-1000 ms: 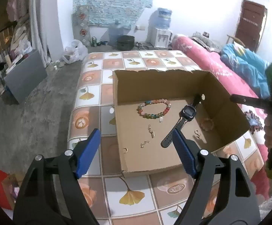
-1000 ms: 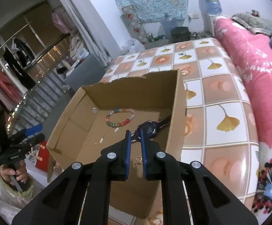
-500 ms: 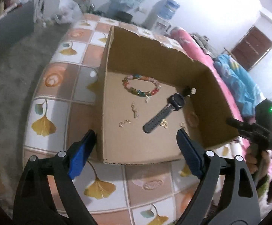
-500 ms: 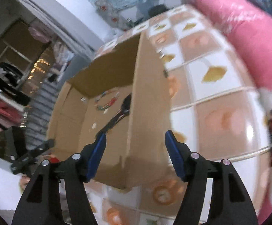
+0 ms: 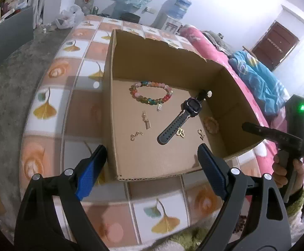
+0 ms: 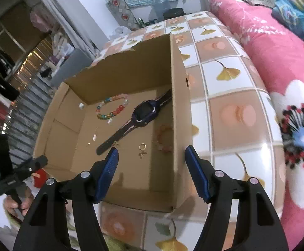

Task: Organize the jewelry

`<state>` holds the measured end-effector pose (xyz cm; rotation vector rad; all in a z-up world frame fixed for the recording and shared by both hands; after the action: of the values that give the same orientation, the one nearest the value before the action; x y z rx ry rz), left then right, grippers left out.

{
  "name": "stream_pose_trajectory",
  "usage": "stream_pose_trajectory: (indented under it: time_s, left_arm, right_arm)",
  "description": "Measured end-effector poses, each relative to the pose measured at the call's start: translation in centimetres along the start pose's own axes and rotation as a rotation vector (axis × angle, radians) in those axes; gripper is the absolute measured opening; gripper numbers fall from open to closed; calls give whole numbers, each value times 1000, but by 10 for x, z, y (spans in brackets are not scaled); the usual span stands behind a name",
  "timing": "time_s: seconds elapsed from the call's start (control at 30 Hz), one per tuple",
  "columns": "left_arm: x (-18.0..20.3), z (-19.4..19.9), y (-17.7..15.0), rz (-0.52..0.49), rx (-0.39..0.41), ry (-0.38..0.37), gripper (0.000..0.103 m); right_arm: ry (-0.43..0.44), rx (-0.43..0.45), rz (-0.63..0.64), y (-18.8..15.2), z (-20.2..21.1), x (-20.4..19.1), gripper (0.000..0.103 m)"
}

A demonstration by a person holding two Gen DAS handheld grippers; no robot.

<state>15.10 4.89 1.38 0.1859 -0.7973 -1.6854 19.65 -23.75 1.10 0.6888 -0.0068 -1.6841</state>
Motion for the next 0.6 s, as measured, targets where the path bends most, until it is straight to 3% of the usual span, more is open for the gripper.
stream_pose_trajectory:
  time_s: [0.23,0.6]
  left_arm:
    - [11,12,-23,1,9,4,84]
    - [22,27,-36,-23,66,36,84]
  right_arm:
    - [-29,27,11,-31,15,3,65]
    - [-37,75,10,-46,26,6,66]
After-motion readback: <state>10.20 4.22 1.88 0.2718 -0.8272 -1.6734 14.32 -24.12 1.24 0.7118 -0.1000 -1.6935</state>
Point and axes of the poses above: each gripper's, at about its wrist camera, not at the fingertips, and z roughly against the way its jaws point, x to its right, y to its top, the point moved 3 cm from there along -z, roughly the way its jaws point, and after that the axes turned 12 degrees about -z, right-handed, at the moved point
